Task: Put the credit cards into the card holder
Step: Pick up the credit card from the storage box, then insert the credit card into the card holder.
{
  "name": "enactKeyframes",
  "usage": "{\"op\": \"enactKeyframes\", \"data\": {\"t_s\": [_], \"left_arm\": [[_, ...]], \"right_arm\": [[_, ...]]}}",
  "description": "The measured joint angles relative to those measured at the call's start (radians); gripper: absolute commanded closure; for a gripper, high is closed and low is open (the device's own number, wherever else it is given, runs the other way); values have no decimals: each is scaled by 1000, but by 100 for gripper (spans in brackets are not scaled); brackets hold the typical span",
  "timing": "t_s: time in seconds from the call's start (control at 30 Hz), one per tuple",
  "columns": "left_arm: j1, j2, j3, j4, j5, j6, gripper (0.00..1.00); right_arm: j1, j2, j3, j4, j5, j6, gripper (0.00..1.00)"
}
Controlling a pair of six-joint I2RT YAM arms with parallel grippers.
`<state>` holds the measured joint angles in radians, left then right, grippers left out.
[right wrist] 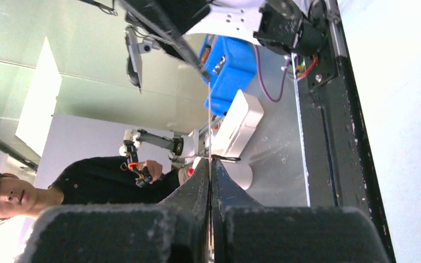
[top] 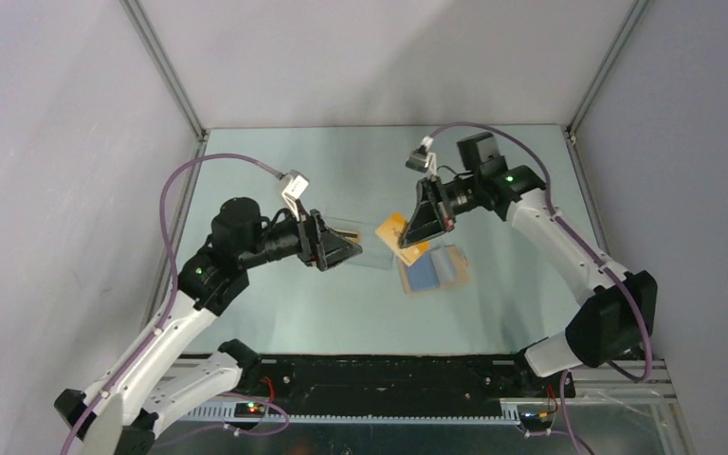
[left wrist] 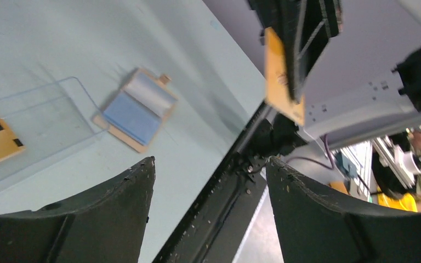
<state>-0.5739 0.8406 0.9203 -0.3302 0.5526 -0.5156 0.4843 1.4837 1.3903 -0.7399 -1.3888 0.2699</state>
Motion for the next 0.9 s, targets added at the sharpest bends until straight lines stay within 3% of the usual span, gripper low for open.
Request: {"op": "enactKeyframes", "data": {"t_s": [0.27, 0.43, 0.63, 0.9], "left_arm": [[0, 19, -10, 14, -137, -63, 23], [-28, 106, -39, 14, -199, -124, 28], [-116, 271, -44, 24, -255, -193, 49], [-246, 638, 72, 44, -299, -245, 77]], "right_arm": [[-129, -98, -3, 35, -61, 37, 100], [-235, -117, -53, 34, 103, 54, 100], [-261, -115, -191, 68, 405, 99, 100], [-252, -6, -359, 241, 655, 167, 100]]}}
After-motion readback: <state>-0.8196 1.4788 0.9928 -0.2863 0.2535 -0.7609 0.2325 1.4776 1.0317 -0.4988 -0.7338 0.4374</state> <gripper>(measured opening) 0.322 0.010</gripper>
